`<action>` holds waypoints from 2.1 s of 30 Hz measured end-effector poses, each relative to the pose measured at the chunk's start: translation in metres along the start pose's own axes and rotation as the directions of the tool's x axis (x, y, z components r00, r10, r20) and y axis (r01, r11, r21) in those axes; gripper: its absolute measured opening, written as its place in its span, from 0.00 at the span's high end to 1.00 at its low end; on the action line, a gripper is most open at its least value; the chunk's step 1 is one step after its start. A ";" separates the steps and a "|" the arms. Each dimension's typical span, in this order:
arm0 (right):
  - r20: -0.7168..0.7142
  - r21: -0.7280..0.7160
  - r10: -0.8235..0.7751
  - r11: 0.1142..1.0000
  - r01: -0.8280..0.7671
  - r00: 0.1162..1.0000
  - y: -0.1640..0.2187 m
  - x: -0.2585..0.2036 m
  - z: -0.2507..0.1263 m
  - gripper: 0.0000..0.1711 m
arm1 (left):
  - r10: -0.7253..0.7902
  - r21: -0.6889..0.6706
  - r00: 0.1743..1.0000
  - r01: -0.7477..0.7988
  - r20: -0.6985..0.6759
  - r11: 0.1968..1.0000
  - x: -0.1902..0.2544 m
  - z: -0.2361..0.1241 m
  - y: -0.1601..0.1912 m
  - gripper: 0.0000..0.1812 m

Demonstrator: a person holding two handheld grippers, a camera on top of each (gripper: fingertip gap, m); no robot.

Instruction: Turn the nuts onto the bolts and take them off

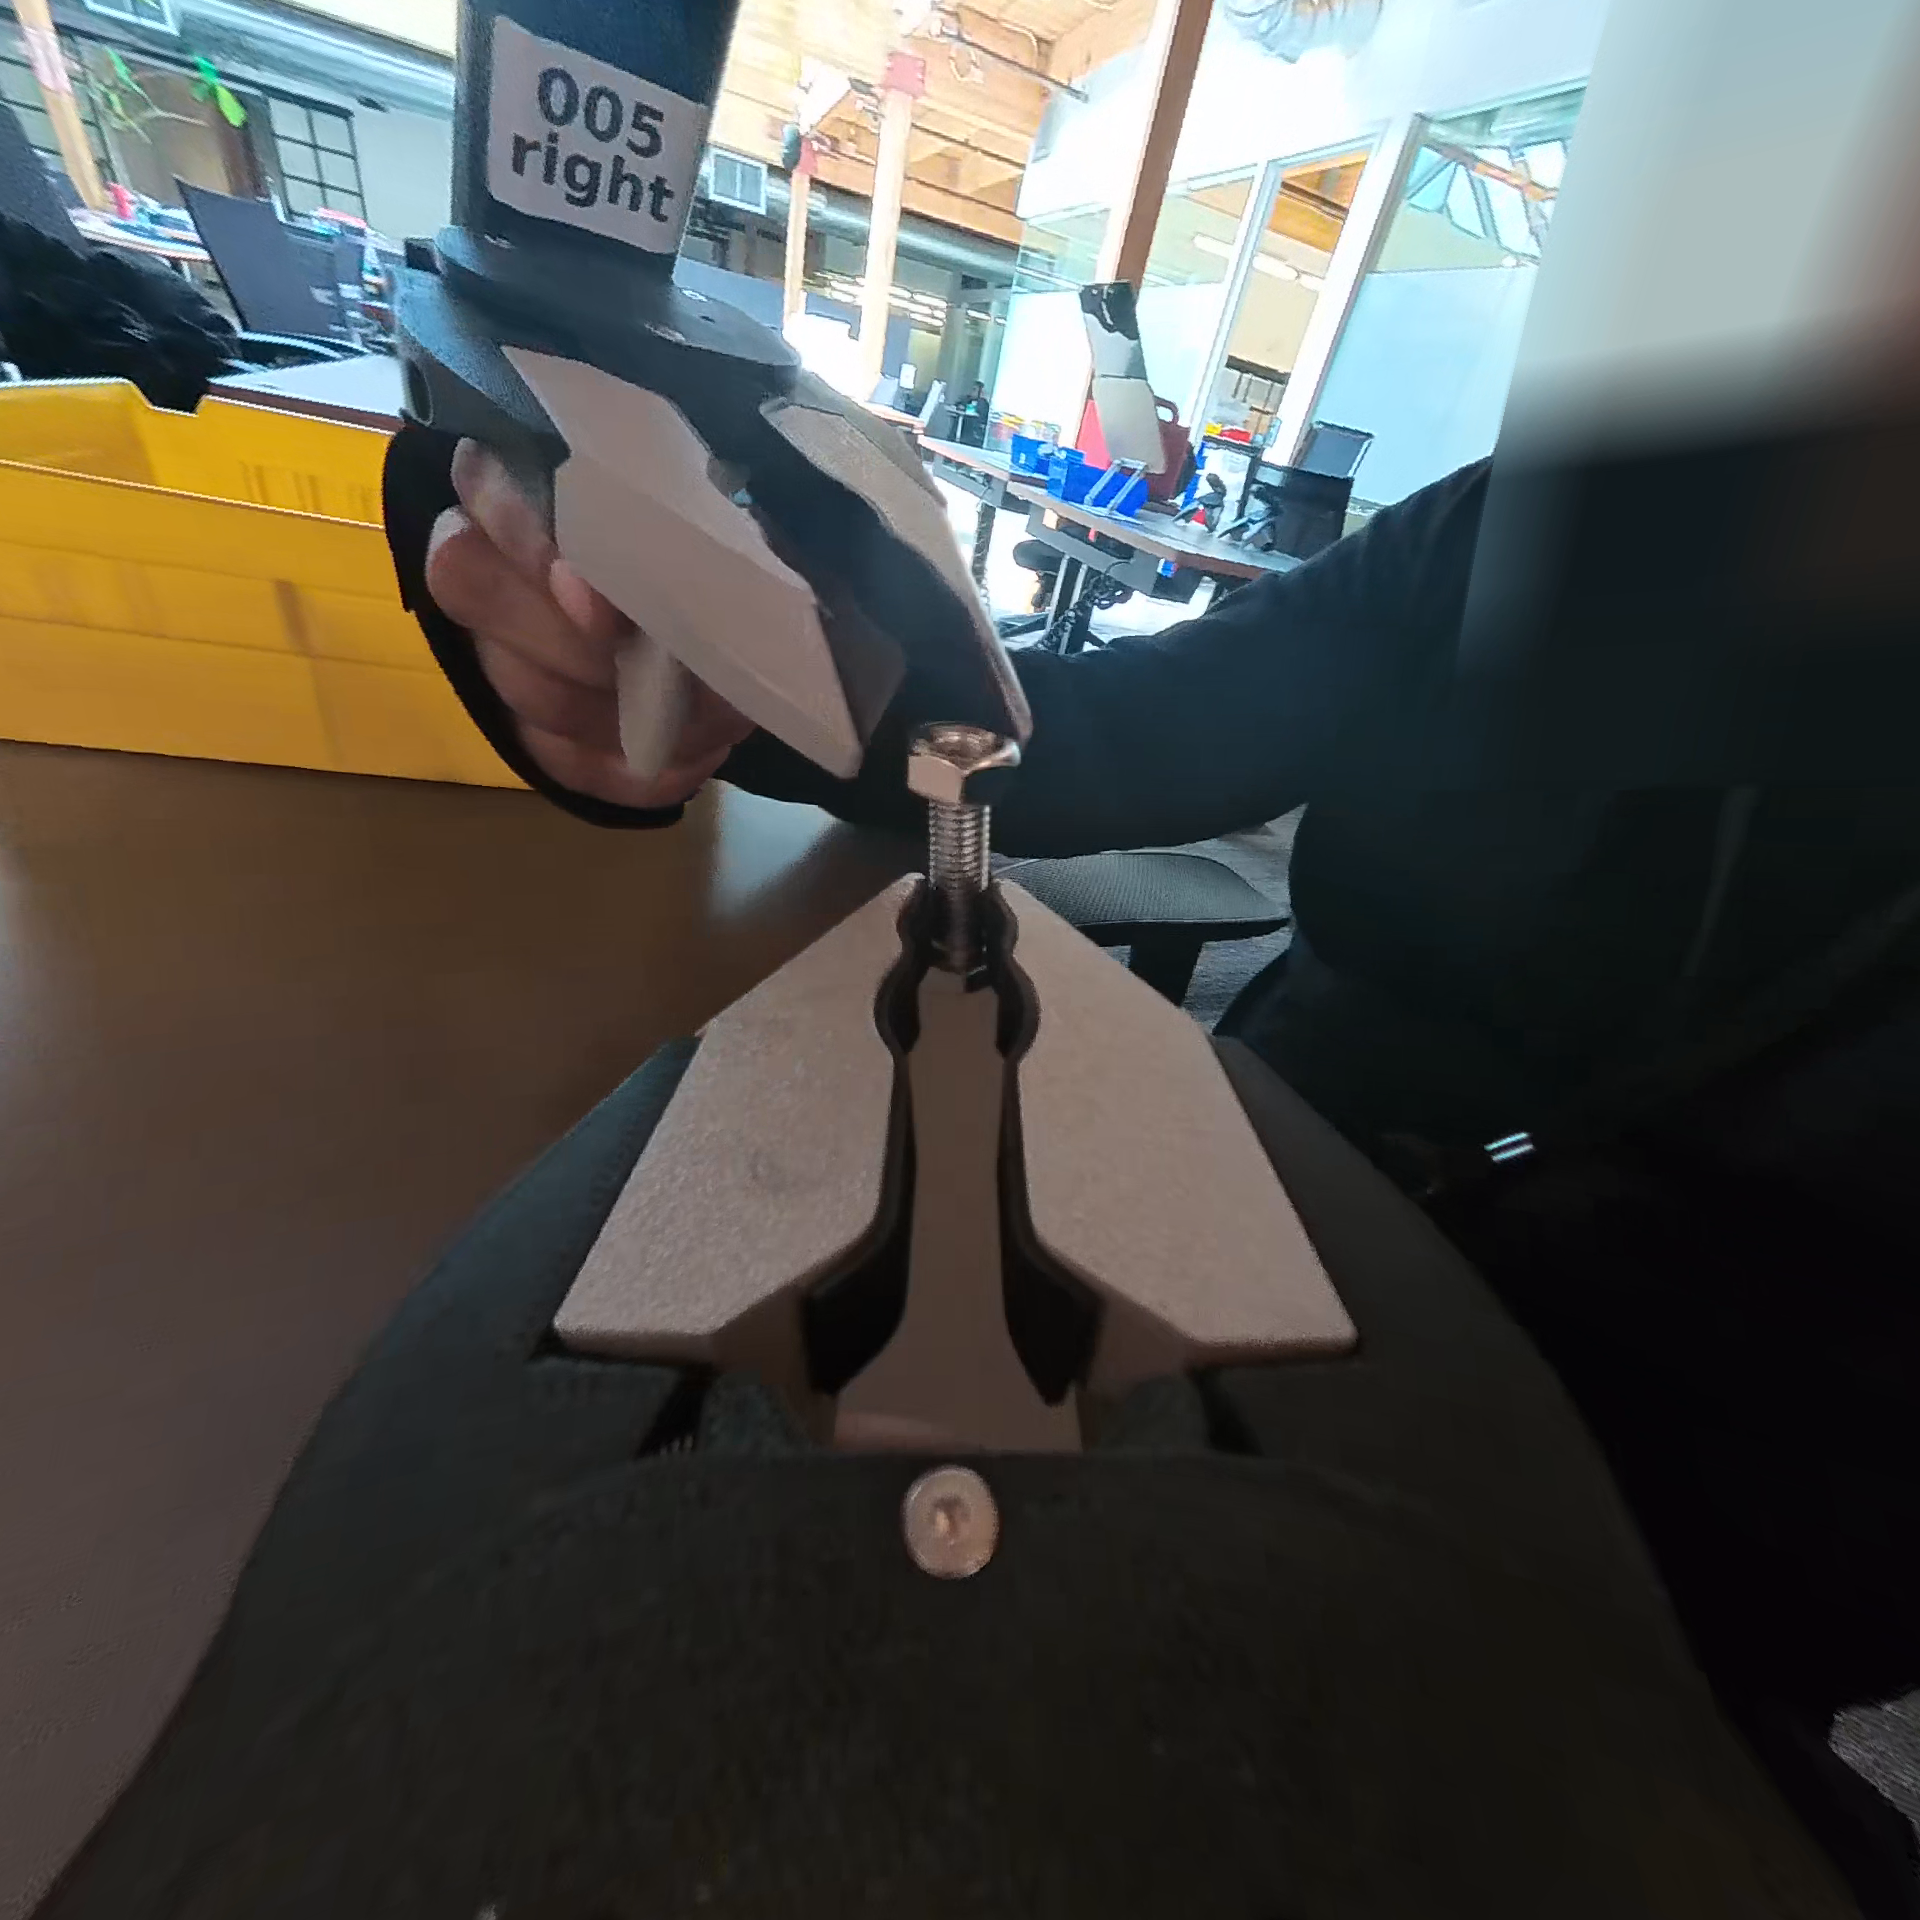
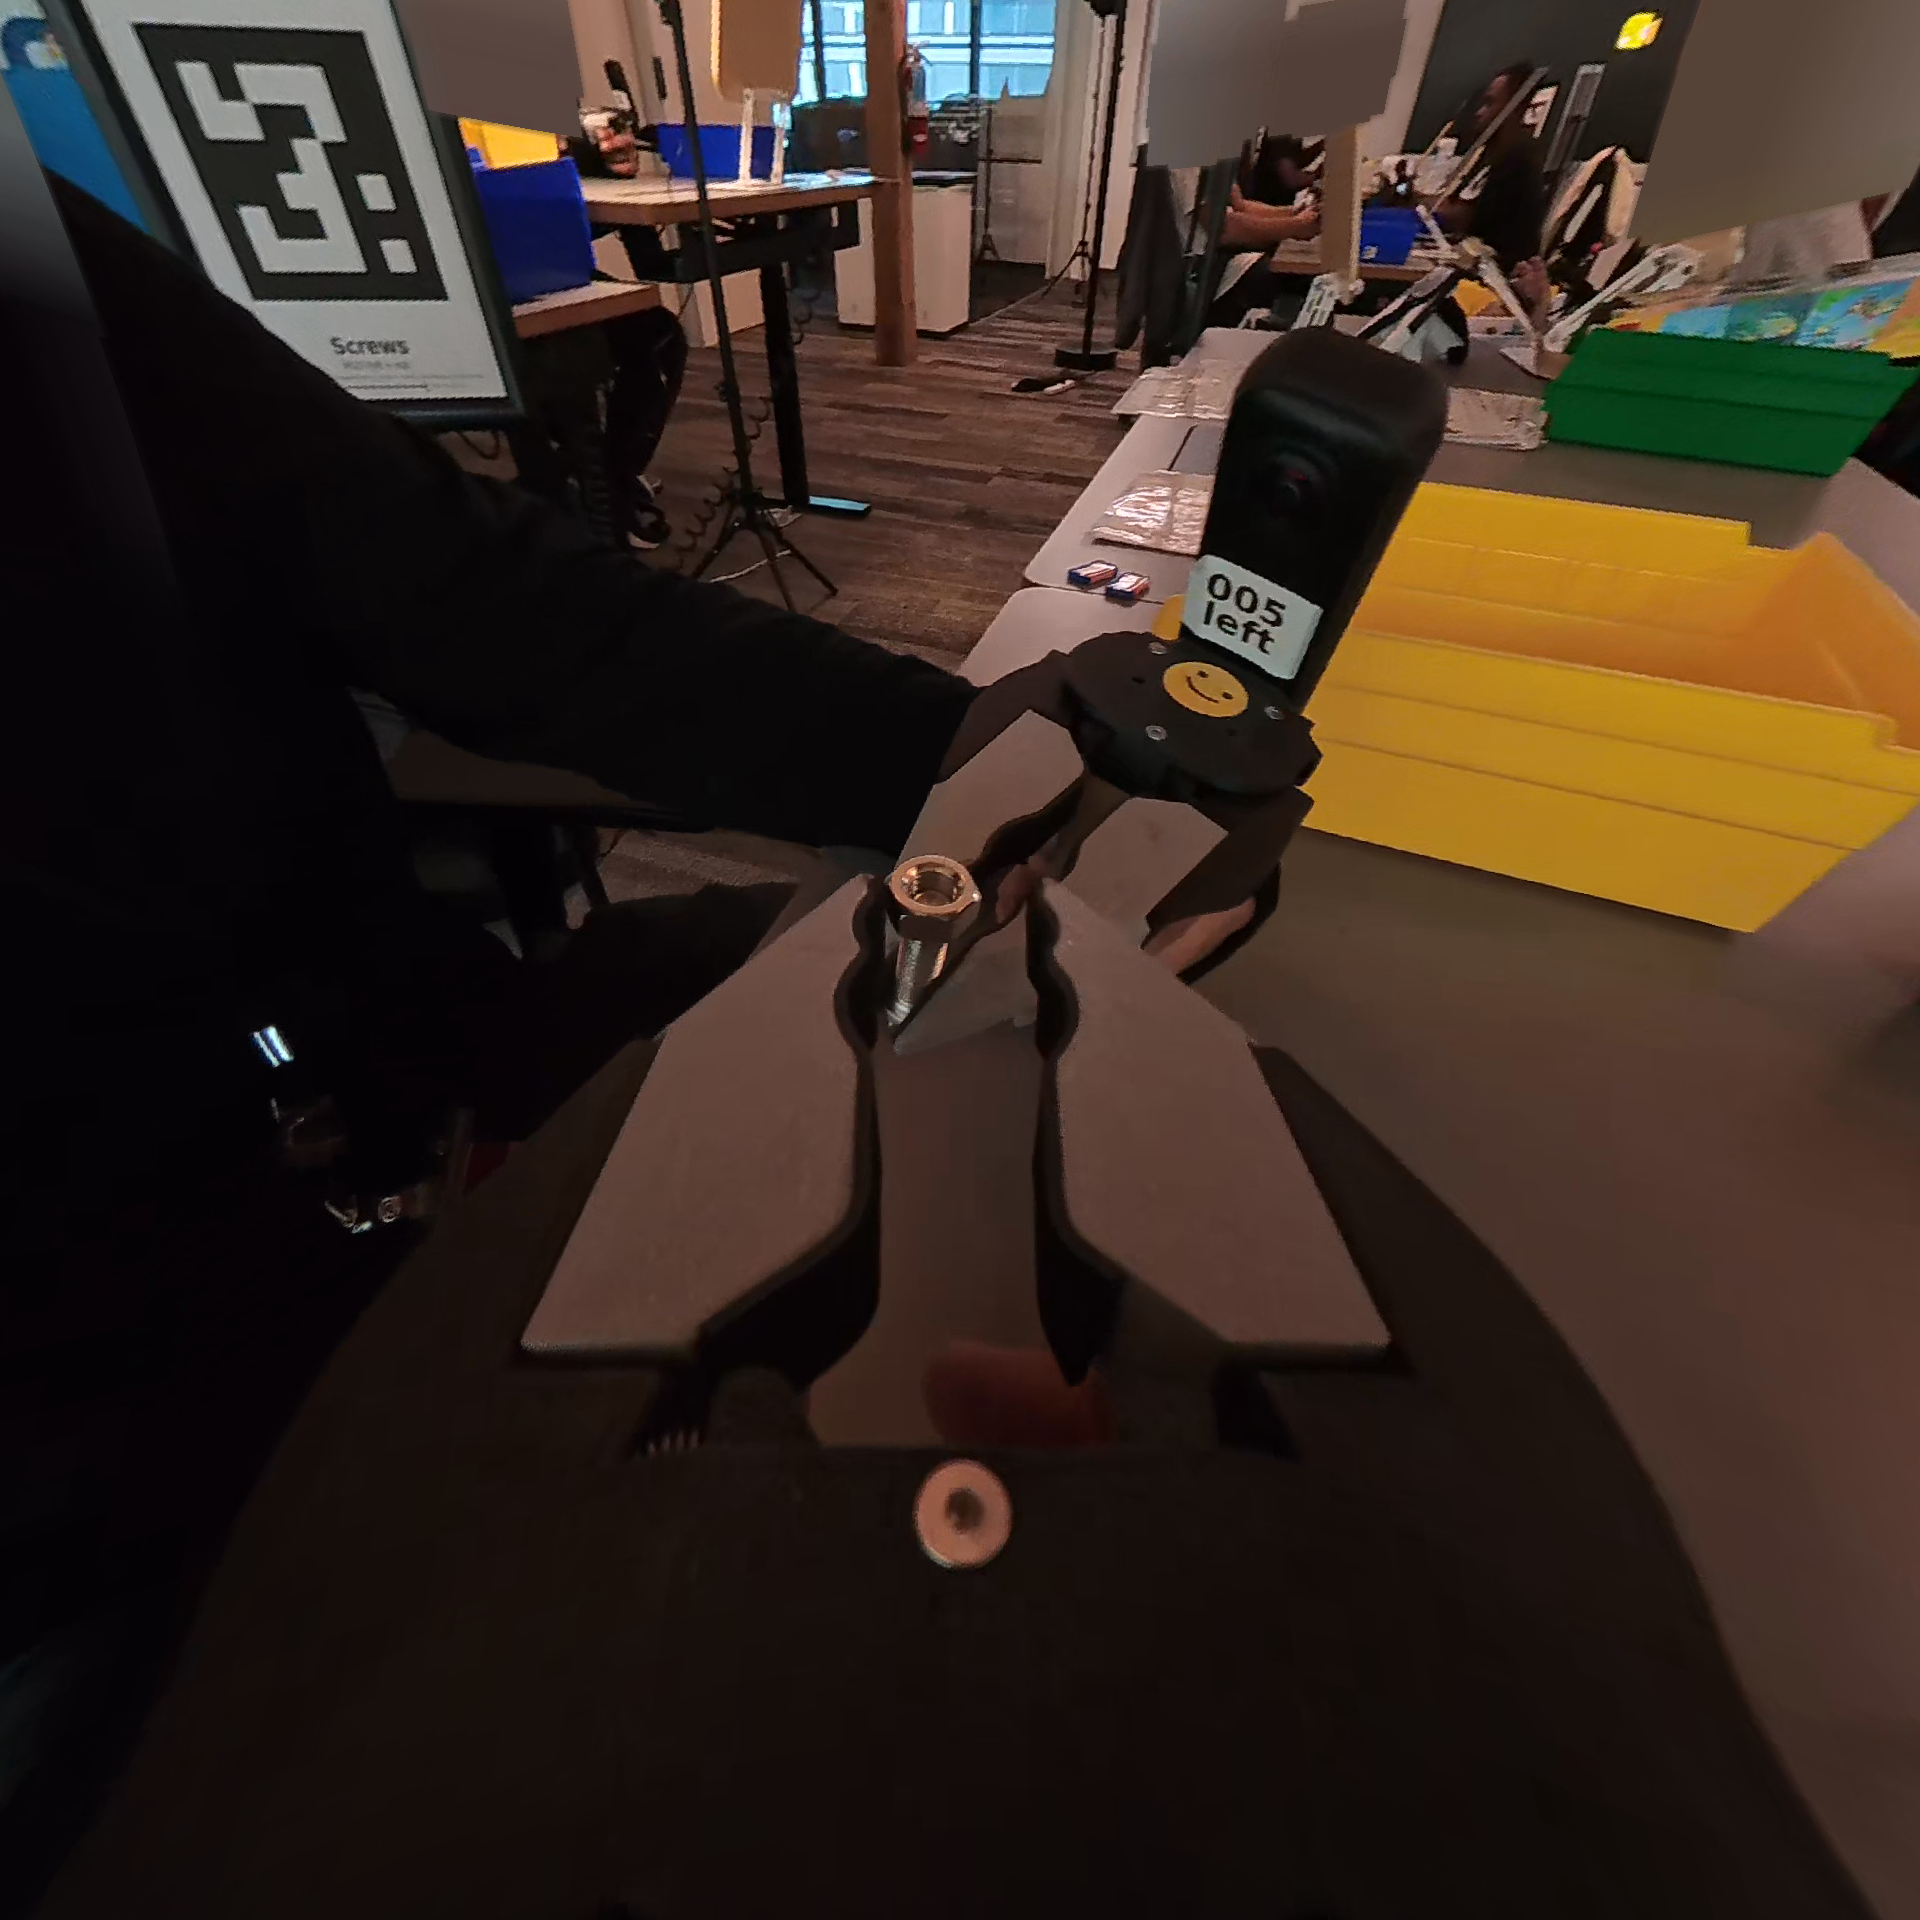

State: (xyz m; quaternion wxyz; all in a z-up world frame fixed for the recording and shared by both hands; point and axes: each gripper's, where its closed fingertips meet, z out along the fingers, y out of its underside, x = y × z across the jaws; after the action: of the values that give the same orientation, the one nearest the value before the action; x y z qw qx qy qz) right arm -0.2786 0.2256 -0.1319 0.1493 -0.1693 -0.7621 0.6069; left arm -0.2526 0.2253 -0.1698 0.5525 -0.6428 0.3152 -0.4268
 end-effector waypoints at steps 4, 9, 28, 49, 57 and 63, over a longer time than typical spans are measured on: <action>0.022 -0.011 -0.012 1.000 0.012 1.000 0.001 -0.006 0.003 0.87 | -0.004 -0.012 1.000 0.004 -0.013 1.000 0.003 0.002 0.002 0.96; 0.035 -0.022 -0.025 0.999 0.026 0.999 0.002 -0.010 0.005 0.91 | -0.003 -0.017 1.000 0.002 -0.009 1.000 0.004 0.002 0.003 0.96; -0.131 -0.030 0.018 0.999 -0.022 0.991 0.010 0.023 -0.006 0.92 | 0.125 -0.047 0.944 -0.116 0.305 0.992 -0.044 -0.008 0.001 0.96; -0.430 -0.085 0.021 0.994 -0.063 0.903 0.025 0.074 -0.016 0.91 | 0.204 -0.159 0.740 -0.132 0.641 0.978 -0.097 -0.032 0.001 0.96; -0.507 -0.092 0.031 0.992 -0.089 0.861 0.029 0.086 -0.017 0.91 | 0.195 -0.171 0.684 -0.103 0.703 0.980 -0.107 -0.040 -0.002 0.96; -0.554 -0.083 0.045 0.991 -0.109 0.831 0.031 0.095 -0.019 0.91 | 0.203 -0.184 0.623 -0.095 0.755 0.978 -0.116 -0.045 -0.005 0.96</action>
State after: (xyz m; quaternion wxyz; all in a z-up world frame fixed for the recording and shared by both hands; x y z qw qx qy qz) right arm -0.3530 0.2899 -0.1559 0.3281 -0.3753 -0.7119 0.4947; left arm -0.3439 0.3084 -0.1875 0.6255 -0.7684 0.1280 -0.0439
